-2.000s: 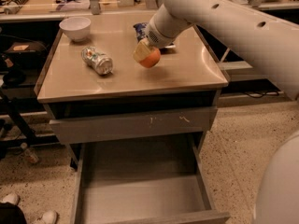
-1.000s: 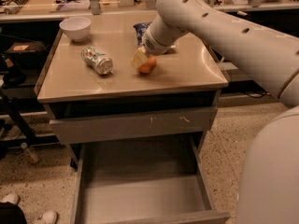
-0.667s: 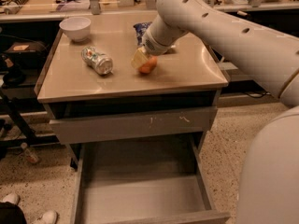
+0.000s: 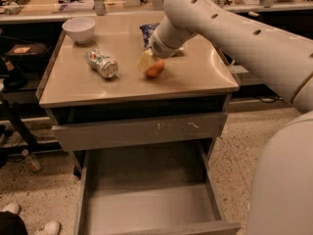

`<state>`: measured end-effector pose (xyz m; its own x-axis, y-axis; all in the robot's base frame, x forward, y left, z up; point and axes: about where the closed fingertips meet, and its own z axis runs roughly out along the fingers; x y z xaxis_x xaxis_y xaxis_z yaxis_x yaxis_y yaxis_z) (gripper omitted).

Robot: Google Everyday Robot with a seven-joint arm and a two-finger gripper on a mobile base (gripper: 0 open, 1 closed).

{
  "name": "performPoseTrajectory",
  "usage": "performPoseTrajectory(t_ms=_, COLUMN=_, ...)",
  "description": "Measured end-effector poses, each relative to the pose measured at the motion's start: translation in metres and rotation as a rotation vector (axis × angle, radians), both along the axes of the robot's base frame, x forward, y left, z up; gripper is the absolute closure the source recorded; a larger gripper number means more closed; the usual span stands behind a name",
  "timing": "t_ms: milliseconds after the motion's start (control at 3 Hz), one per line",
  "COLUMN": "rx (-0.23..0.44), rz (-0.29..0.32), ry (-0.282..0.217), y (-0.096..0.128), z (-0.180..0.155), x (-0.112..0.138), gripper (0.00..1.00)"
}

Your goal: Pick orange from middle drawer and place on counter

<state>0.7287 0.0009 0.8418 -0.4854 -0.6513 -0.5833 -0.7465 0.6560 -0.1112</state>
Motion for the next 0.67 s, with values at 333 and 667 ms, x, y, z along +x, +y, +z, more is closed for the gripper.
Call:
performPoseTrajectory(t_ms=333, rx=0.0, rz=0.0, ry=0.0, y=0.0, z=0.0, x=0.0, gripper=0.12)
performPoseTrajectory(t_ms=667, rx=0.0, rz=0.0, ry=0.0, y=0.0001, z=-0.0001, x=0.0, gripper=0.0)
